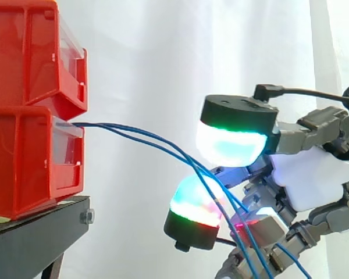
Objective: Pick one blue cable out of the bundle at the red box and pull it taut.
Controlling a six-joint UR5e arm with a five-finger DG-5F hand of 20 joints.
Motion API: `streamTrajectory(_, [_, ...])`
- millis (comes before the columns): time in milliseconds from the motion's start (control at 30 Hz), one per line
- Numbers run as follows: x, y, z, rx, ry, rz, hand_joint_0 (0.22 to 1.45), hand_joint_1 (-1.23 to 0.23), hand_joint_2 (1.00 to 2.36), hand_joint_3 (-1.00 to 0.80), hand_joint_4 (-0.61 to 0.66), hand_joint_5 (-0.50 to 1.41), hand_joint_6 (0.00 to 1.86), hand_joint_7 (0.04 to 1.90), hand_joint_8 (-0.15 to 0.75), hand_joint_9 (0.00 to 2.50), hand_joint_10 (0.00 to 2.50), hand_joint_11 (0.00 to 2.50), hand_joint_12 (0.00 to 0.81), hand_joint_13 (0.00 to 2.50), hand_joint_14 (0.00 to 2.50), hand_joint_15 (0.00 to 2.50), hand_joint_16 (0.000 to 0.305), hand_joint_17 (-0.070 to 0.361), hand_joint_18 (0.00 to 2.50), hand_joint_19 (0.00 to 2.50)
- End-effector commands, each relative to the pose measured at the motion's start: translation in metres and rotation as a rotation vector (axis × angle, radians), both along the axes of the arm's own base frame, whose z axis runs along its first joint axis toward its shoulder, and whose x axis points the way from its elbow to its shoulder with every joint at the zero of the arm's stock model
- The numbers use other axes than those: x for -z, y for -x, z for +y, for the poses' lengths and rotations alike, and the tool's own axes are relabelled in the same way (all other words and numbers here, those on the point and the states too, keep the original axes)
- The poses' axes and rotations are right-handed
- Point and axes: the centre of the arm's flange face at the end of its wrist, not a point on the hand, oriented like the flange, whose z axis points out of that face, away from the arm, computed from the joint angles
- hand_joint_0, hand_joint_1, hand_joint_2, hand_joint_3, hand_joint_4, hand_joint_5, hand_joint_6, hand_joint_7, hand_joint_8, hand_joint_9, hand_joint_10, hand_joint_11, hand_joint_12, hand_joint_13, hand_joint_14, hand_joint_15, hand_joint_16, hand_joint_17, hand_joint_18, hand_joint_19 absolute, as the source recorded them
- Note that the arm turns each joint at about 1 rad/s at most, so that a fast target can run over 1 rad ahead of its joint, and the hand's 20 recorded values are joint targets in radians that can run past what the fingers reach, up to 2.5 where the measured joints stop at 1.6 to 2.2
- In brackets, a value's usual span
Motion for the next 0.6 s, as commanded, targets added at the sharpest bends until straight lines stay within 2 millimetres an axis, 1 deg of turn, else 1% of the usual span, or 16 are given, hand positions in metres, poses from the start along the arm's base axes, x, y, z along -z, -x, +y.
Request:
streamTrajectory(0, [0.0001,0.0,-0.0002,0.001,-0.001,0.0,0.53,-0.59,1.0,-0.5,0.05,-0.19,0.92,0.87,0.318,1.13,0.01,1.1,0.385,0.75,0.01,0.4,0.055,0.125,0.44,0.07])
streamTrajectory(100, [0.0001,0.0,-0.0002,0.001,-0.001,0.0,0.57,-0.52,1.0,-0.5,0.05,-0.19,0.91,0.89,0.317,1.13,0.01,1.11,0.381,0.74,0.01,0.4,0.054,0.121,0.42,0.1])
streamTrajectory(233, [0.0001,0.0,-0.0002,0.001,-0.002,0.0,0.58,-0.5,1.01,-0.37,0.05,-0.19,0.91,0.91,0.314,1.11,0.01,1.11,0.382,0.72,0.01,0.42,0.053,0.12,0.4,0.12])
streamTrajectory(400, [0.0001,0.0001,-0.0014,0.003,-0.005,0.0,0.58,-0.55,1.02,-0.25,0.06,-0.2,0.92,0.94,0.316,1.08,0.01,1.11,0.385,0.71,0.02,0.42,0.054,0.121,0.39,0.12])
streamTrajectory(567, [0.0001,0.0002,-0.0069,0.01,-0.007,-0.002,0.59,-0.61,1.02,-0.19,0.07,-0.2,0.92,0.93,0.316,1.08,0.01,1.13,0.382,0.71,0.02,0.42,0.054,0.121,0.41,0.12])
